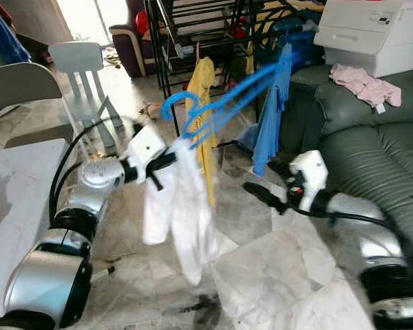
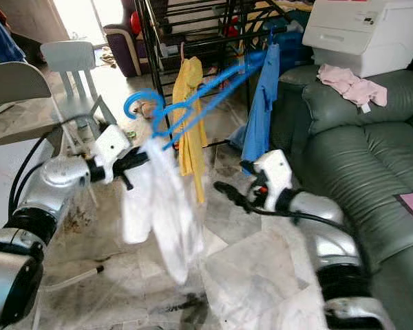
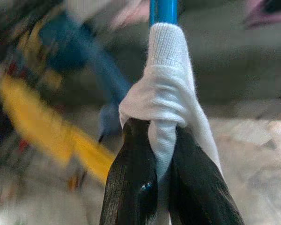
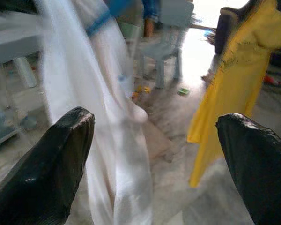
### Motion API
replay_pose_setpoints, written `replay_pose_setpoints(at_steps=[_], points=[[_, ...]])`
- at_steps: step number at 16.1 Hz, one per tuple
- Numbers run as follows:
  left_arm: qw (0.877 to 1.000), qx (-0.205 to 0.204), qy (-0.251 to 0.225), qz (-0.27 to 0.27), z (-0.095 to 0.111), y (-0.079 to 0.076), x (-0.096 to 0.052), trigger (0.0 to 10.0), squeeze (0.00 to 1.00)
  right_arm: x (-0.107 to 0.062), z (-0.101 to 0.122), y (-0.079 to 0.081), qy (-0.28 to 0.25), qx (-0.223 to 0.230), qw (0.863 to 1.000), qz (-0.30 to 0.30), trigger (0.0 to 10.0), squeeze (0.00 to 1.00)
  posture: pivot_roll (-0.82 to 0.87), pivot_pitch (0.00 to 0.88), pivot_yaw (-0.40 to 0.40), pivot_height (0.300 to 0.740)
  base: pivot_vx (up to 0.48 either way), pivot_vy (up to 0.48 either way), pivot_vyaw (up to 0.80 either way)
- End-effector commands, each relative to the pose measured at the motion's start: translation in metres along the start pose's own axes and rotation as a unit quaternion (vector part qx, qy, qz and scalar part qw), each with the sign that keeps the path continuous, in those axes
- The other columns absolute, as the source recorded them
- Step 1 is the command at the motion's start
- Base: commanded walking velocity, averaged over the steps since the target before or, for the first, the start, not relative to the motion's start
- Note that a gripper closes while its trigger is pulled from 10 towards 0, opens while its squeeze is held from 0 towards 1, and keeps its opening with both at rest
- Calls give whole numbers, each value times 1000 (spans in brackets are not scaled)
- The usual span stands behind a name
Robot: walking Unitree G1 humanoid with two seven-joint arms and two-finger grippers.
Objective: Hang hanger
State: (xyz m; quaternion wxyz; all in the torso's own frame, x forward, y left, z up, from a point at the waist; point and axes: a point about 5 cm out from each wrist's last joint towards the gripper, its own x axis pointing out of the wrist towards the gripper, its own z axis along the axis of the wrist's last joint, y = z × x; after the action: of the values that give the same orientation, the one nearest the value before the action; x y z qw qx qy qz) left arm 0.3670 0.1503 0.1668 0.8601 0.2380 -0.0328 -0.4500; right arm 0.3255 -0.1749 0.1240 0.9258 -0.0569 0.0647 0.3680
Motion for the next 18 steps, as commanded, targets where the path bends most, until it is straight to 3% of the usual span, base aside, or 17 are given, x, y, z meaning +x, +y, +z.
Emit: replay_pose_setpoints(at_steps=[1, 2, 5, 9, 10, 11, 12, 14, 16, 18], points=[[1000, 18, -20, -12, 8, 2, -2, 0, 0, 4, 3, 0, 6, -11, 1000, -7, 10000, 0, -73, 0, 108, 740, 0, 0, 0], [997, 61, -32, -37, 18, -1, -1, 0, 0, 12, 2, 1, -2, -10, 999, -34, 10000, 1000, -67, 0, 107, 740, 0, 0, 0], [990, 120, -41, -61, 33, 1, 0, 0, 0, 19, 5, 9, -19, 1, 1000, -7, 10000, 1000, -53, 0, 104, 740, 0, 0, 0], [986, 135, -74, -67, 50, -2, 6, 0, 0, 21, 5, 12, -34, 33, 999, 2, 10000, 1000, -57, 0, 109, 740, 0, 0, 0], [984, 139, -88, -72, 55, -5, 7, 0, 0, 22, 4, 12, -33, 41, 999, 8, 10000, 753, -57, 0, 109, 740, 0, 0, 0], [980, 144, -106, -82, 62, -9, 8, 0, 0, 23, 2, 13, -30, 43, 999, 10, 10000, 337, -57, 0, 107, 740, 0, 0, 0], [977, 148, -121, -97, 70, -13, 9, 0, 0, 25, 1, 14, -28, 47, 998, 12, 10000, 0, -55, 0, 106, 740, 0, 0, 0], [974, 149, -129, -112, 75, -17, 9, 0, 0, 27, 1, 13, -30, 52, 998, 9, 10000, 0, -51, 0, 101, 740, 0, 0, 0], [973, 165, -110, -121, 66, -24, 9, 0, 0, 30, 8, 14, -50, 68, 996, 19, 10000, 0, -48, 0, 98, 740, 0, 0, 0], [976, 140, -107, -125, 57, -31, 8, 0, 0, 31, 9, 15, -51, 65, 996, 21, 10000, 0, -53, 0, 95, 740, 0, 0, 0]])
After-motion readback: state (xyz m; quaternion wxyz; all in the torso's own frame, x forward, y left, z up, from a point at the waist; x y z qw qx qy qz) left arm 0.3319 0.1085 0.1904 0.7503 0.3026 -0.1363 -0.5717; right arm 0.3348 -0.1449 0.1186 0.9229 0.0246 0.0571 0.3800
